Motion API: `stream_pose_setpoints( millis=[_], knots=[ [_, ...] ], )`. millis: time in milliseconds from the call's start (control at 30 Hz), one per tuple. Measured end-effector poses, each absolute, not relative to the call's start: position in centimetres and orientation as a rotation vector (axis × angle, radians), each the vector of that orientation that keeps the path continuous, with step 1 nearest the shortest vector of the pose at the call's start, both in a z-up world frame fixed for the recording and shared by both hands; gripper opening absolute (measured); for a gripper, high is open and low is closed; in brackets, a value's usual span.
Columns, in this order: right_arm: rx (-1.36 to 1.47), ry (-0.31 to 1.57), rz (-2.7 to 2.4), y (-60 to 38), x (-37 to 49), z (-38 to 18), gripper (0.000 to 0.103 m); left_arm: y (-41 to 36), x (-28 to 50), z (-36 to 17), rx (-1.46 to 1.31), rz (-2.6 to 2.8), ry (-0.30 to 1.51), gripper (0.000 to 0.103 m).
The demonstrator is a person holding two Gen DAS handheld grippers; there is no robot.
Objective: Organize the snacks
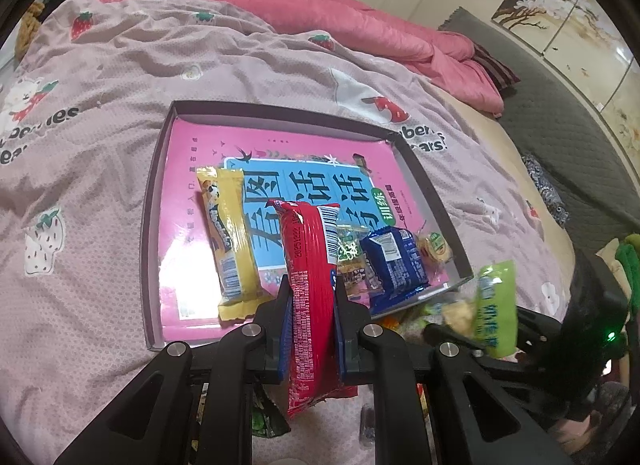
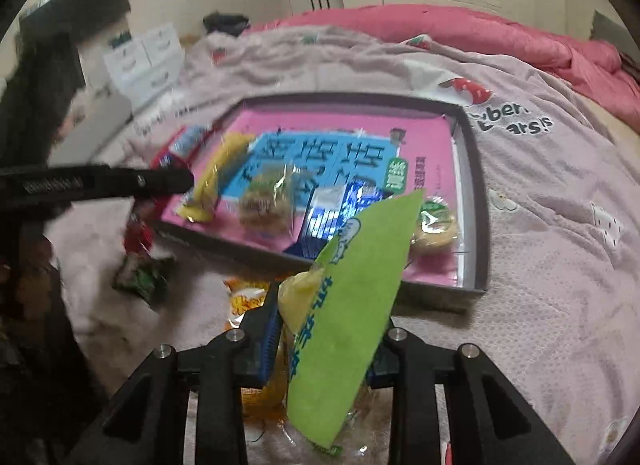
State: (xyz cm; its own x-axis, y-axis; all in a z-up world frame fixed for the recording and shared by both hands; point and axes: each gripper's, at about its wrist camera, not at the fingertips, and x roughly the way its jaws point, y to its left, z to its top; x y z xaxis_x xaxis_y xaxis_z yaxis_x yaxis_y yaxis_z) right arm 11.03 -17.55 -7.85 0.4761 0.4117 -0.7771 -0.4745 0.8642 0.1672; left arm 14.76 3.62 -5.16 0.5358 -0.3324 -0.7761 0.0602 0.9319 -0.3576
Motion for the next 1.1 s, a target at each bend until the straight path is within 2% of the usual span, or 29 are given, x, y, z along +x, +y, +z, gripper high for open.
stream_pose_setpoints(
  millis=[367,1100],
  knots=[
    [0.062,0.778,0.497,-20.0,13.3,-4.1,0.032,3.9,15.9,-4.4,-0.31,-0.22,0.95,0.017],
    [-0.003,0.859,0.447,-19.1,18.1,-7.4,0.032,2.6,18.9,-7.1,-0.24,-0.167,0.96,0.017]
  ],
)
